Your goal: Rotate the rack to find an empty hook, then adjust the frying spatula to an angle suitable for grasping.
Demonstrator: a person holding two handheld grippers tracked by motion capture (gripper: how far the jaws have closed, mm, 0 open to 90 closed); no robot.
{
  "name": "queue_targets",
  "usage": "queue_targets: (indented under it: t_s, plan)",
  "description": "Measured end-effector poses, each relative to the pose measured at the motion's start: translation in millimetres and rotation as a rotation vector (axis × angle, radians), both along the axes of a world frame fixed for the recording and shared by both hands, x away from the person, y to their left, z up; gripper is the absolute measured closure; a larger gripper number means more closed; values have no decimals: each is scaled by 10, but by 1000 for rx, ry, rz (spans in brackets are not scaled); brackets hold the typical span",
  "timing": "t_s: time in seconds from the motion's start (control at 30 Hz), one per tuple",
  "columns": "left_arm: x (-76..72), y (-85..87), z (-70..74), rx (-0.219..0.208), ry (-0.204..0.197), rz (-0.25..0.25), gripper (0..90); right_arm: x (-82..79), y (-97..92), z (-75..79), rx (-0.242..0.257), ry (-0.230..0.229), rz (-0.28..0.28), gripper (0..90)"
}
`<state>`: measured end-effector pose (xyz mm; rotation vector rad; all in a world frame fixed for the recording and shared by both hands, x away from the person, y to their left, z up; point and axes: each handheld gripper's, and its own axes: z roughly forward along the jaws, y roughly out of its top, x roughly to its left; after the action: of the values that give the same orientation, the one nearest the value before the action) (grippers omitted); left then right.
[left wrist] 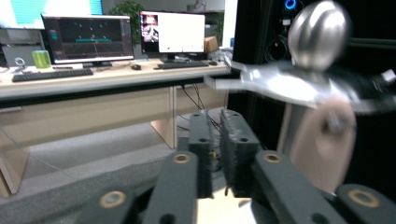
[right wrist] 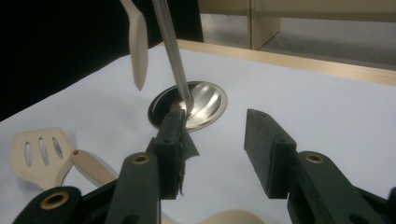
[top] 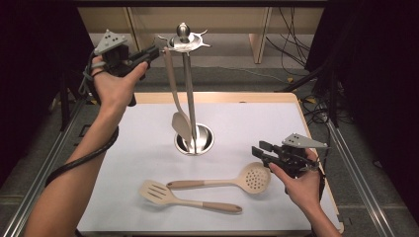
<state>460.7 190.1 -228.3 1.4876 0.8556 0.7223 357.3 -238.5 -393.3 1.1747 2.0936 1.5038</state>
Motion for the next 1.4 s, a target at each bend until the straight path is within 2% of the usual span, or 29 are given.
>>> queue_targets:
  t_s: [0.03, 0.07, 0.1, 0.13, 0.17, 0.23, 0.3, 0.33, 0.4, 0.43, 0.5, 0.57, 0.6, 0.63, 0.67, 0.83, 0.87, 0.9, 0.93, 1.0, 1.03, 1.07, 1.1, 1.13, 1.17, 1.2, 1.23, 1.27, 1.4]
  plan:
    - [-53, 24, -47, 9, -2, -4, 721, 16, -13, -3, 11, -14, 3, 594]
    - [-77, 49, -80, 27, -19, -21, 697, 30, -33, -6, -6, -41, -1, 594]
    - [-191, 99, -189, 32, -10, -32, 647, 24, -52, 9, 2, -25, 1, 594]
    - [-191, 99, -189, 32, -10, -32, 629, 24, -52, 9, 2, -25, 1, 594]
    - [-250, 119, -248, 36, -3, -38, 629, 28, -61, 9, 3, -29, -6, 594]
    - [-377, 148, -382, 61, 7, -56, 618, 8, -66, 23, 20, 7, -21, 594]
    - [-468, 146, -477, 65, 25, -74, 617, 25, -97, 23, 1, -21, -20, 594]
    - [-548, 132, -558, 85, 28, -97, 617, 32, -107, 19, 2, -37, -20, 593]
    - [-598, 118, -594, 85, 49, -98, 614, 41, -111, 9, 0, -50, -19, 594]
    - [-626, 108, -646, 114, 37, -121, 607, 35, -118, 18, -9, -52, -28, 593]
    - [-644, 94, -678, 106, 43, -129, 604, 30, -116, 23, -7, -54, -39, 593]
    - [-663, 81, -717, 110, 49, -133, 602, 3, -112, 43, 14, -14, -39, 593]
    - [-680, 66, -737, 110, 56, -133, 602, 3, -112, 43, 14, -14, -39, 593]
    - [-695, 46, -763, 116, 61, -141, 602, 2, -118, 46, 15, -20, -37, 593]
    - [-714, 12, -798, 124, 74, -157, 600, 14, -140, 46, -5, -55, -32, 592]
    - [-764, -43, -839, 133, 80, -183, 595, 6, -148, 53, 4, -33, -50, 591]
    - [-800, -68, -864, 153, 85, -205, 596, 18, -173, 63, -26, -41, -44, 592]
    - [-800, -68, -864, 153, 85, -205, 596, 18, -173, 63, -26, -41, -44, 592]
    - [-820, -83, -880, 167, 92, -221, 596, -2, -147, 68, 3, -4, -58, 592]
    - [-856, -123, -935, 199, 111, -258, 599, 40, -169, 65, -7, -39, -37, 592]
    - [-871, -150, -970, 218, 123, -280, 602, 48, -169, 64, -2, -36, -39, 592]
    - [-896, -212, -1047, 258, 161, -338, 605, 47, -178, 73, -1, -14, -53, 592]
    - [-896, -212, -1047, 258, 161, -338, 606, 47, -178, 73, -1, -14, -53, 592]
    - [-903, -250, -1093, 269, 184, -370, 609, 69, -200, 62, -6, -26, -43, 594]
    - [-915, -329, -1186, 313, 230, -437, 612, 73, -210, 57, -21, -30, -50, 595]
    - [-915, -329, -1186, 313, 230, -437, 611, 73, -210, 57, -21, -30, -50, 595]
    - [-917, -369, -1238, 331, 262, -474, 611, 51, -194, 55, 5, 4, -61, 595]
    - [-918, -403, -1285, 360, 283, -499, 604, 53, -217, 51, -3, 4, -39, 595]
    - [-909, -522, -1463, 452, 359, -589, 599, 58, -224, 38, -29, -9, -38, 595]
